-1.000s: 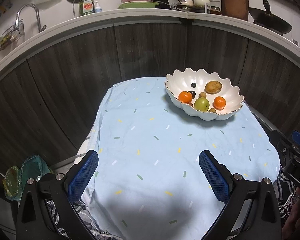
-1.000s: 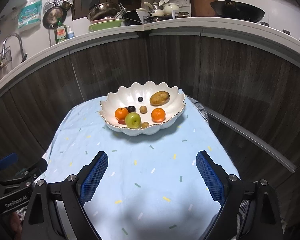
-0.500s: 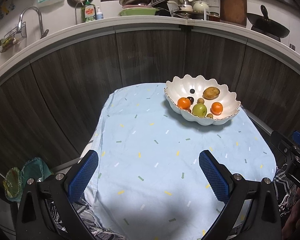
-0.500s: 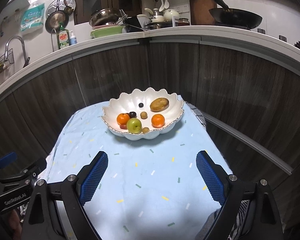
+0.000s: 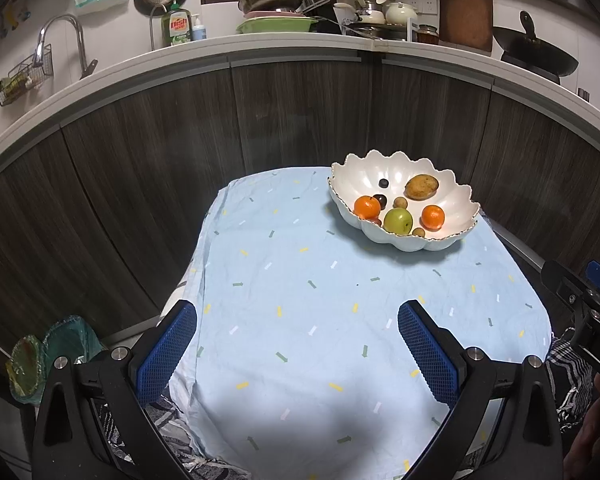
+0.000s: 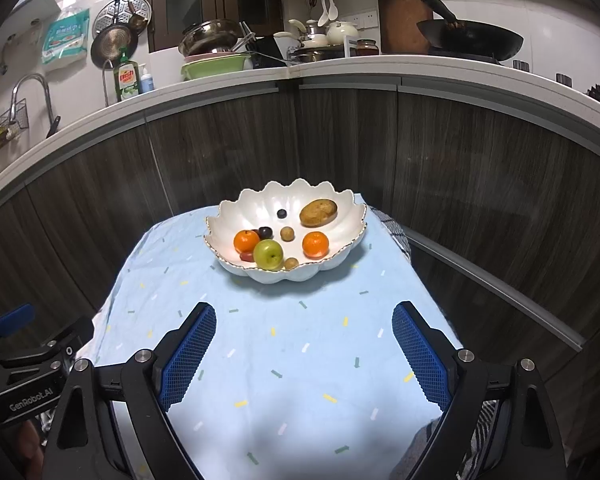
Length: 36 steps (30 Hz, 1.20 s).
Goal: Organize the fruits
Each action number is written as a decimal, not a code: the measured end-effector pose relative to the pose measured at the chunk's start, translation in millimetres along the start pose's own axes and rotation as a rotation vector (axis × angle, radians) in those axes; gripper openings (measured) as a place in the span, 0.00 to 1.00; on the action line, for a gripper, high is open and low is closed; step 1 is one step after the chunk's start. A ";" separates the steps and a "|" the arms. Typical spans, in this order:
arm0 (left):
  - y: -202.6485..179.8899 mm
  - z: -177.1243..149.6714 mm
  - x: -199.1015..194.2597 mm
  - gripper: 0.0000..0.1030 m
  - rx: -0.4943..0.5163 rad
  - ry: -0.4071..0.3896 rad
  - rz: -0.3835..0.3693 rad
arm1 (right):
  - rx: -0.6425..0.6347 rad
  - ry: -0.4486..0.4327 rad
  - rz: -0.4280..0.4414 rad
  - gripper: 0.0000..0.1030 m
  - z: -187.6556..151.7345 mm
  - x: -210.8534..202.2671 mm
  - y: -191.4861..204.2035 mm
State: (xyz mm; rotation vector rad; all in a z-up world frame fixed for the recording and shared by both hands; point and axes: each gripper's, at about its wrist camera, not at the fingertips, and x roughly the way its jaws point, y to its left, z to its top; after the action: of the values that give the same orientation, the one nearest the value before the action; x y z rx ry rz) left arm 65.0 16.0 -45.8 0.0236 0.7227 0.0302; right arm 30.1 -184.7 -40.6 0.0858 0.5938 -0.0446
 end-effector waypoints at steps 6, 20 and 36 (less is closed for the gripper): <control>-0.9 0.5 -2.0 0.99 0.007 -0.004 -0.002 | 0.000 -0.002 0.000 0.88 0.3 -0.4 0.2; -3.2 0.9 -6.4 0.99 0.013 -0.017 -0.010 | 0.001 -0.004 0.002 0.88 1.5 -1.3 -0.6; -2.8 0.4 -4.1 0.99 0.014 -0.009 -0.012 | 0.008 0.004 0.002 0.92 3.8 -2.3 0.8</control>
State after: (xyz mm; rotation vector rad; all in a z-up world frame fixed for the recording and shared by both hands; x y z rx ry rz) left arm 62.2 13.0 -42.9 0.0327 0.7140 0.0140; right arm 30.4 -184.3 -36.1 0.0941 0.5978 -0.0451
